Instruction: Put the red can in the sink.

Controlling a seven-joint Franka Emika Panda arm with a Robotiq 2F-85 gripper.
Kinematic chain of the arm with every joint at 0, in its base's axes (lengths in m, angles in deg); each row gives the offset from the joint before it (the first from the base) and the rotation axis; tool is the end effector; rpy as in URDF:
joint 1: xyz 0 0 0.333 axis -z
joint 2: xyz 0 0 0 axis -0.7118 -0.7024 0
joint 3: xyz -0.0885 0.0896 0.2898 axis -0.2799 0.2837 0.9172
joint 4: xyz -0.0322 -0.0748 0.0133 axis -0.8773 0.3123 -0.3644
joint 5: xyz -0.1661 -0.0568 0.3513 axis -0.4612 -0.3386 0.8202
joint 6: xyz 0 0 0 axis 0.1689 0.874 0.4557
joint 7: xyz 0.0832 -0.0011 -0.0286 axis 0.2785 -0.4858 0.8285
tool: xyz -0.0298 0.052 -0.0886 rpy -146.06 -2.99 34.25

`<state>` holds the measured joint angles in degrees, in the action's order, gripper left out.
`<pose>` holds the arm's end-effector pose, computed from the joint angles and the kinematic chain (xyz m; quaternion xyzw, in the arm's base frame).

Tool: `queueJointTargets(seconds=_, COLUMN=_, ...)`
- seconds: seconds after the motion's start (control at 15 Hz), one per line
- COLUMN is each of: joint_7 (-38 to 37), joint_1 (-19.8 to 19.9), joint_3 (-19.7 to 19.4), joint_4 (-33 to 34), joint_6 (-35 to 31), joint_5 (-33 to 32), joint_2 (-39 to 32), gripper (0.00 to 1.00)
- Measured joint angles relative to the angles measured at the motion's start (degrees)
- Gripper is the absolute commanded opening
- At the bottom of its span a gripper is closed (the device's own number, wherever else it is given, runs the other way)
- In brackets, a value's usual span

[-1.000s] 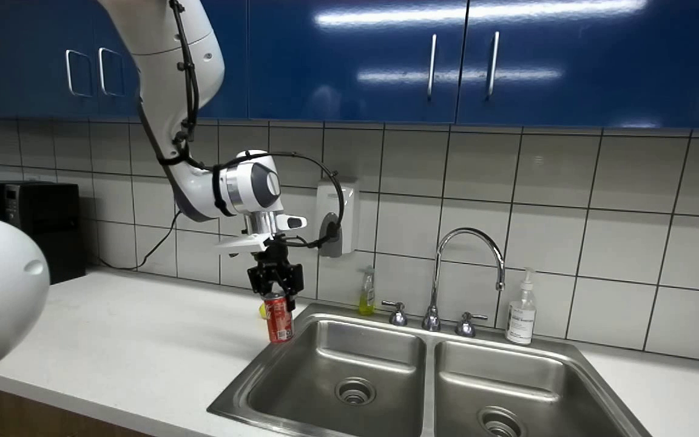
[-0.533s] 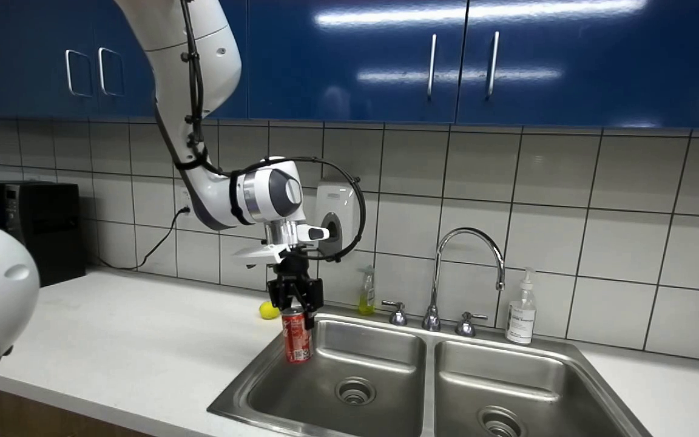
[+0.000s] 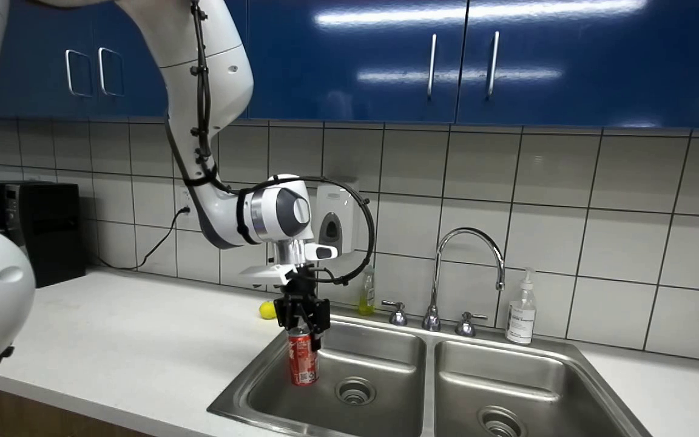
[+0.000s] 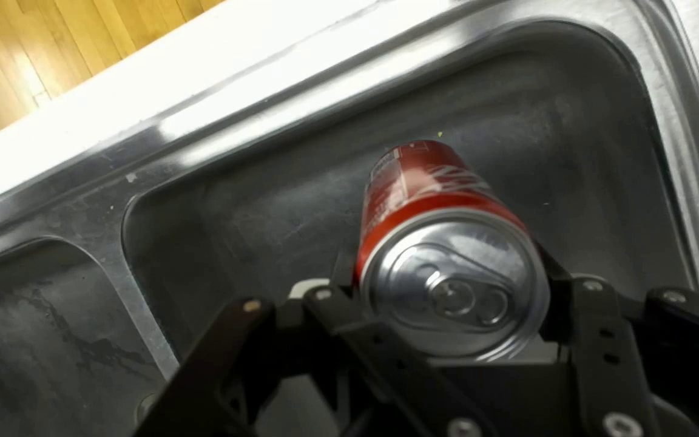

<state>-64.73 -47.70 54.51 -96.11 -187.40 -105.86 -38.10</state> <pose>0.4983 -0.0820 0.2184 0.9803 -0.1528 -0.0363 0.1195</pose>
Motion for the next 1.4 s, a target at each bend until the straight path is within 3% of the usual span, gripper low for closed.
queueJointTargets(seconds=0.13, joint_7=0.0, joint_1=0.0, joint_3=-0.4, joint_4=0.03, joint_6=-1.18, joint_5=0.0, joint_2=-1.32, gripper=0.39)
queueJointTargets(seconds=0.2, joint_7=0.0, joint_1=0.0, joint_3=-0.6, joint_4=0.08, joint_6=-1.58, joint_5=-0.01, joint_2=-1.89, gripper=0.64)
queueJointTargets(seconds=1.13, joint_7=0.0, joint_1=-0.02, joint_3=-1.03, joint_4=0.31, joint_6=-2.26, joint_5=-0.04, joint_2=-2.8, gripper=0.64)
queueJointTargets(seconds=1.2, joint_7=0.0, joint_1=-0.02, joint_3=-1.03, joint_4=0.31, joint_6=-2.26, joint_5=-0.04, joint_2=-2.8, gripper=0.39)
queueJointTargets(seconds=1.4, joint_7=0.0, joint_1=-0.02, joint_3=-1.03, joint_4=0.32, joint_6=-2.34, joint_5=0.01, joint_2=-3.15, gripper=0.39)
